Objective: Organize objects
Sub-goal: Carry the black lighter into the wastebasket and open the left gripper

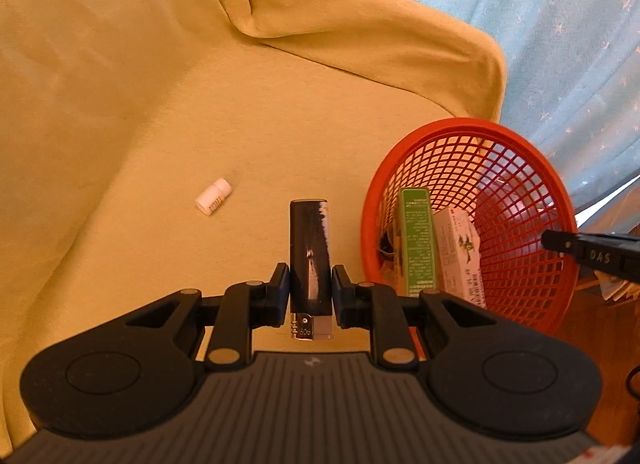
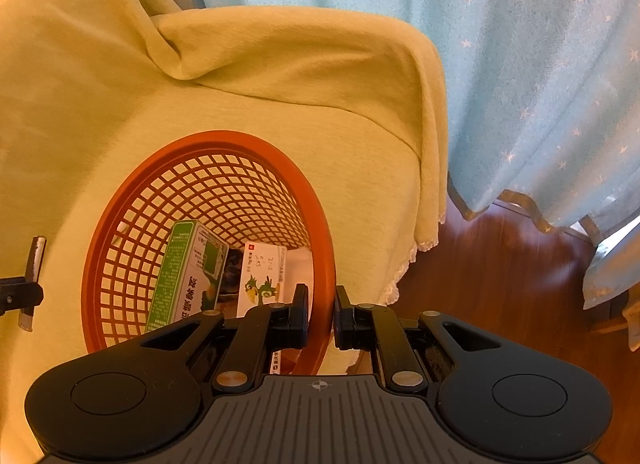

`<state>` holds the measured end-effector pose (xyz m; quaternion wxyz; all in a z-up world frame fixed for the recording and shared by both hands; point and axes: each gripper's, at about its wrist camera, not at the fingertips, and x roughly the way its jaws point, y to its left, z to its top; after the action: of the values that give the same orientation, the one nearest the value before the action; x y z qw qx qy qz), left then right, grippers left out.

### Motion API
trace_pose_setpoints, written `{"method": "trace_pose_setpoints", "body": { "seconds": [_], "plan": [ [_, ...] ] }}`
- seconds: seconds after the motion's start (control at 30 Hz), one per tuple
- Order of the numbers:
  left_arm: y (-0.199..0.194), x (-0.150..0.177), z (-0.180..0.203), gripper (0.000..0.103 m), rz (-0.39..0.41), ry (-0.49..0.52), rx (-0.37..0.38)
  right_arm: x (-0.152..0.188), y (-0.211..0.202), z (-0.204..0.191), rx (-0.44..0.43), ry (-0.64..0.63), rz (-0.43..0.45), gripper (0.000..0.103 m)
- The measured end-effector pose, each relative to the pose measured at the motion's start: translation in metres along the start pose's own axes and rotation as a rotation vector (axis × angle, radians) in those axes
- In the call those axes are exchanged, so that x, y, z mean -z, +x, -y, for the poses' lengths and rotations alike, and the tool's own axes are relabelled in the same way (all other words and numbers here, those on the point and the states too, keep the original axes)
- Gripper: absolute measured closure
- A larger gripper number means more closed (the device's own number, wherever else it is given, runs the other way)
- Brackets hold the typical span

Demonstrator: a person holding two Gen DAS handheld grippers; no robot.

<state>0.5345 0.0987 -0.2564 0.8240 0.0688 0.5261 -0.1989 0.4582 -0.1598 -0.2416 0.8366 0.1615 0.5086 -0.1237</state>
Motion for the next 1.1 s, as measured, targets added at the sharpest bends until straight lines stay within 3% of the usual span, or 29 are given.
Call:
{"method": "trace_pose_setpoints", "body": {
  "seconds": [0.43, 1.1],
  "plan": [
    [0.003, -0.011, 0.046, 0.085, -0.003, 0.059, 0.057, 0.0, -0.001, 0.001, -0.014, 0.004, 0.002, 0.095],
    [0.016, -0.019, 0.079, 0.085, -0.021, 0.14, 0.089, 0.0, 0.0, 0.002, -0.018, 0.008, 0.0, 0.095]
  ]
}}
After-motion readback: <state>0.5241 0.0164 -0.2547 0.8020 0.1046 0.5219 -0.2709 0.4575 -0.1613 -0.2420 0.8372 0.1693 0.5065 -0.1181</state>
